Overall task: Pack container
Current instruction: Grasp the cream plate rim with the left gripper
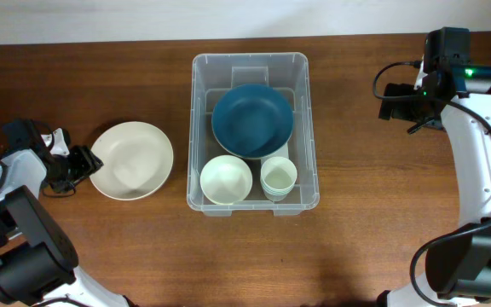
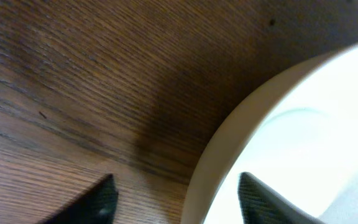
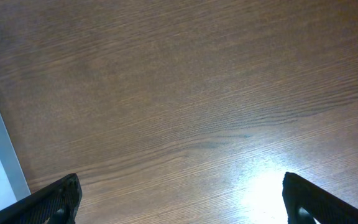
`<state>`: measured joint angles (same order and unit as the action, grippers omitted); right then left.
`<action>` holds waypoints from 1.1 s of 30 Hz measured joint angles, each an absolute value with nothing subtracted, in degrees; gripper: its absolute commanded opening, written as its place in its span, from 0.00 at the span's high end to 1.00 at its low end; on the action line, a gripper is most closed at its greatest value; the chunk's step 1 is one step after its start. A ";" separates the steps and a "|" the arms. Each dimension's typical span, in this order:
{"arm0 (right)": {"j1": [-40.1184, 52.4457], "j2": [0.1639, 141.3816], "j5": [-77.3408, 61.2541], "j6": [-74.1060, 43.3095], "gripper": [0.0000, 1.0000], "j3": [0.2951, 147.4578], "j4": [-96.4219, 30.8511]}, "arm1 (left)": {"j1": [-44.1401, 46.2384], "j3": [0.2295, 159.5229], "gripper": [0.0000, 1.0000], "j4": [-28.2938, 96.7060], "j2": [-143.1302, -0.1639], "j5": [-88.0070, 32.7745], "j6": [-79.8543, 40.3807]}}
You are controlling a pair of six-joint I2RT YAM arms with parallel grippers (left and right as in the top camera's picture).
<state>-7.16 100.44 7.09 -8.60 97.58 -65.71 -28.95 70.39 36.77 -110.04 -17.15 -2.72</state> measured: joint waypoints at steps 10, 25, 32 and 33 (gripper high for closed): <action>-7.16 100.44 7.09 -8.58 0.01 97.58 -65.73 | -28.95 70.39 0.66 36.64 -110.06 -17.23 -2.35; -7.16 100.44 7.09 -8.60 0.01 97.58 -65.73 | -26.04 70.39 0.65 36.23 -110.06 -16.19 -2.35; -7.16 100.44 7.09 -8.58 0.01 97.58 -65.71 | -25.45 70.39 0.76 36.18 -110.06 -14.52 -2.39; -7.16 100.44 7.09 -8.58 0.01 97.58 -65.71 | -25.45 70.39 0.78 36.18 -110.06 -14.35 -2.35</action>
<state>-7.16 100.44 7.09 -8.58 97.58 -65.71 -25.45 70.39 36.18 -110.06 -14.35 -2.35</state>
